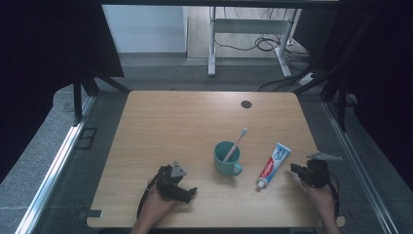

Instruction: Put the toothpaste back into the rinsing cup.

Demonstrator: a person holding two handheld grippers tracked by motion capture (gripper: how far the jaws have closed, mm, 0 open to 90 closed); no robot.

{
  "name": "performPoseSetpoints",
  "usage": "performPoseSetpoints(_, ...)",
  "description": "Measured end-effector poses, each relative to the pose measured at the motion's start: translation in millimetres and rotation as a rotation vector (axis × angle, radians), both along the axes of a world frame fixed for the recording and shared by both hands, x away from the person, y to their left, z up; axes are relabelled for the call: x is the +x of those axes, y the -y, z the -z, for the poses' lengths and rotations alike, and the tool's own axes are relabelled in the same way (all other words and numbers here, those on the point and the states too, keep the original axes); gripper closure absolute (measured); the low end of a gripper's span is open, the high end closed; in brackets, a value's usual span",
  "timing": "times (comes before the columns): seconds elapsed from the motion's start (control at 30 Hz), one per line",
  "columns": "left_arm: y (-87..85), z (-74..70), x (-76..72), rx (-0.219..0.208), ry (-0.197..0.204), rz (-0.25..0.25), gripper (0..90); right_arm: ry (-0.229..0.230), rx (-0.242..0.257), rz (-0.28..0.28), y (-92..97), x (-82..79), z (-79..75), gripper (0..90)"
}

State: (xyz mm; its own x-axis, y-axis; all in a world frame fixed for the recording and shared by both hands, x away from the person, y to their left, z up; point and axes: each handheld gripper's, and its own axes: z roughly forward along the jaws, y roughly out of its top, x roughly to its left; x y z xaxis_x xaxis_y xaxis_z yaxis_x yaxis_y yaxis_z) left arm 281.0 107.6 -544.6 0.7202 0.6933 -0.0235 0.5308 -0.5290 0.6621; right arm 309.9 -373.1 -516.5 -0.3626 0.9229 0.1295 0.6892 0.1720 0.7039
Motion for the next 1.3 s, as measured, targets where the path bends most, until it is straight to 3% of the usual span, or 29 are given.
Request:
performPoseSetpoints(0.4,0.0,0.0,0.0,0.0,0.0,0.0,0.0,-0.024,-0.017,0.021,-6.1,28.1,3.8,89.1)
performPoseSetpoints(0.77,0.0,0.0,0.0,-0.001,0.0,-0.001,0.0,-0.032,-0.011,0.02,-15.1,42.6,7.4,88.8)
performPoseSetpoints(1.3,-0.1,0.0,0.1,0.001,0.001,0.001,0.0,-0.049,0.025,-0.048,-42.1,61.2,9.8,87.7)
